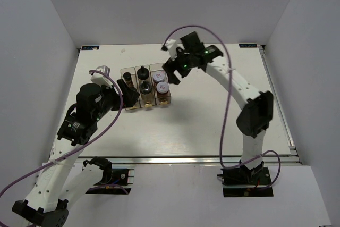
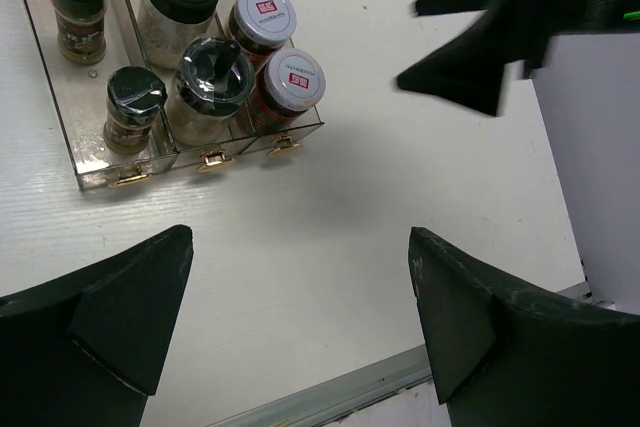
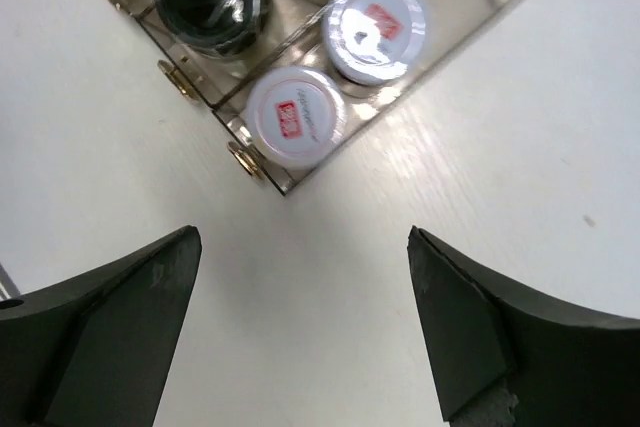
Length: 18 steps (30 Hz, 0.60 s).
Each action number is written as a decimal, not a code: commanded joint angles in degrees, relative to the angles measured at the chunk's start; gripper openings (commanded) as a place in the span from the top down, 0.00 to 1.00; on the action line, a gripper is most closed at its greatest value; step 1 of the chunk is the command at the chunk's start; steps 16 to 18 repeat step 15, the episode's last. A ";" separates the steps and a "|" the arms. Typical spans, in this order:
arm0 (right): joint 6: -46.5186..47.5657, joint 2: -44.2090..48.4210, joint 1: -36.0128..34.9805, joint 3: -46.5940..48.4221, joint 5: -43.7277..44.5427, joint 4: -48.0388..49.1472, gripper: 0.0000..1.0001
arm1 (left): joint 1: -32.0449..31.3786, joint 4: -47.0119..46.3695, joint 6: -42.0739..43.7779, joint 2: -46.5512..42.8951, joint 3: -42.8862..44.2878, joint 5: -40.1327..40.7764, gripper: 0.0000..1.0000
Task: Organize the condiment bottles
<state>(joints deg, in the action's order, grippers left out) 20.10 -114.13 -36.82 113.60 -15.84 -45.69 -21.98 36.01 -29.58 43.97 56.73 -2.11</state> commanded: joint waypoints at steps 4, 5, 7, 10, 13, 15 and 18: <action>-10.68 14.79 7.11 -6.63 0.88 2.44 0.11 | -0.26 -1.47 0.40 -0.02 2.15 -1.05 0.02; -13.30 18.03 7.20 -8.38 2.55 3.49 0.11 | -0.26 -1.64 0.49 0.50 2.33 -1.14 0.02; -14.29 20.68 7.11 -12.43 6.16 6.05 0.11 | -0.26 -2.34 0.76 1.03 2.60 -1.58 0.02; -14.39 25.70 7.20 -18.05 9.24 9.38 0.11 | -0.26 -3.31 0.76 1.74 2.60 -2.46 0.02; -14.56 29.83 7.20 -22.52 11.70 12.02 0.11 | -0.26 -4.19 0.49 1.83 2.16 -3.16 0.02; -13.42 32.73 7.20 -24.73 11.27 13.25 0.10 | -0.26 -4.37 0.32 1.74 2.07 -2.90 0.02; -13.42 32.73 7.20 -24.73 11.27 13.25 0.10 | -0.26 -4.37 0.32 1.74 2.07 -2.90 0.02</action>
